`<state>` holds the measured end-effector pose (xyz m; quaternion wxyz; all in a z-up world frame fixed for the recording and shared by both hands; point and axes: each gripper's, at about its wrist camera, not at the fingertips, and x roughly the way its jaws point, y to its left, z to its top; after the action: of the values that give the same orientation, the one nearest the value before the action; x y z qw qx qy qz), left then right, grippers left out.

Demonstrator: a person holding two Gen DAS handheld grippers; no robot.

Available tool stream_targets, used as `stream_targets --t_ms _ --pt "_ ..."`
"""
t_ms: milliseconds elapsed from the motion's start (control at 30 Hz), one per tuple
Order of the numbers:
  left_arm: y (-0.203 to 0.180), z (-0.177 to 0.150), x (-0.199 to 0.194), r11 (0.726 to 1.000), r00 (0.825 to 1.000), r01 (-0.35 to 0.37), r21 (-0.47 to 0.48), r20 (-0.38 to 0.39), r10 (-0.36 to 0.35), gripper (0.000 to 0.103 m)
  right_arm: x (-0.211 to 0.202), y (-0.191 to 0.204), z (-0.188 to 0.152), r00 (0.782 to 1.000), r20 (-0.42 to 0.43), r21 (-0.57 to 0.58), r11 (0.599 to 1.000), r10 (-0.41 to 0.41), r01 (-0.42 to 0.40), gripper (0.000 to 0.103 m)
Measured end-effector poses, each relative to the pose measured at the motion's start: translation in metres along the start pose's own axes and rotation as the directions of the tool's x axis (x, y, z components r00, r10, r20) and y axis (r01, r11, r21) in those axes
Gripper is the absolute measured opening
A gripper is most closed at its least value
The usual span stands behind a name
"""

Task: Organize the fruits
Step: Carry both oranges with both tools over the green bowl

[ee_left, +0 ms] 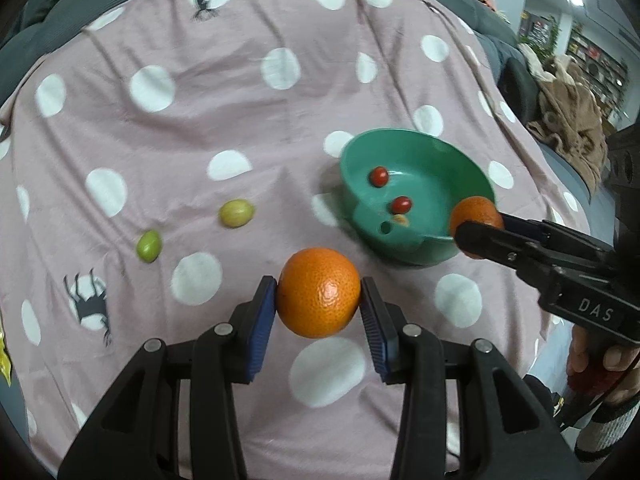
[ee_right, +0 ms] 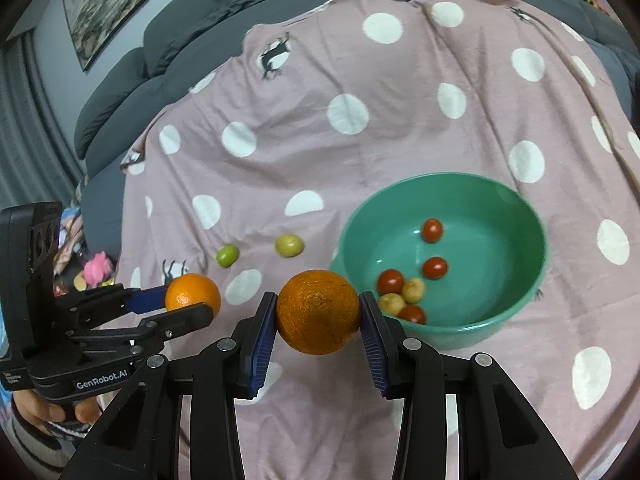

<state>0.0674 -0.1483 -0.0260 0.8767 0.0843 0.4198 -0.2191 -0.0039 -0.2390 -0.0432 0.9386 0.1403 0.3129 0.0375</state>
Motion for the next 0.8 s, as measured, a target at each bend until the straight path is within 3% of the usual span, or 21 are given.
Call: stream_targets --t_ms 367,800 --pt "-0.042 0.037 0.036 0.993 0.998 0.066 0.096 -0.01 -0.065 0.042 -0.003 -0.039 0.004 0.999 0.021 0.06 0.997 -0.049 0.047 0.042" --pt "-0.067 0.064 0.078 0.986 0.994 0.102 0.135 -0.045 -0.097 0.042 0.0 -0.073 0.018 0.994 0.034 0.08 0.992 -0.105 0.102 0.042"
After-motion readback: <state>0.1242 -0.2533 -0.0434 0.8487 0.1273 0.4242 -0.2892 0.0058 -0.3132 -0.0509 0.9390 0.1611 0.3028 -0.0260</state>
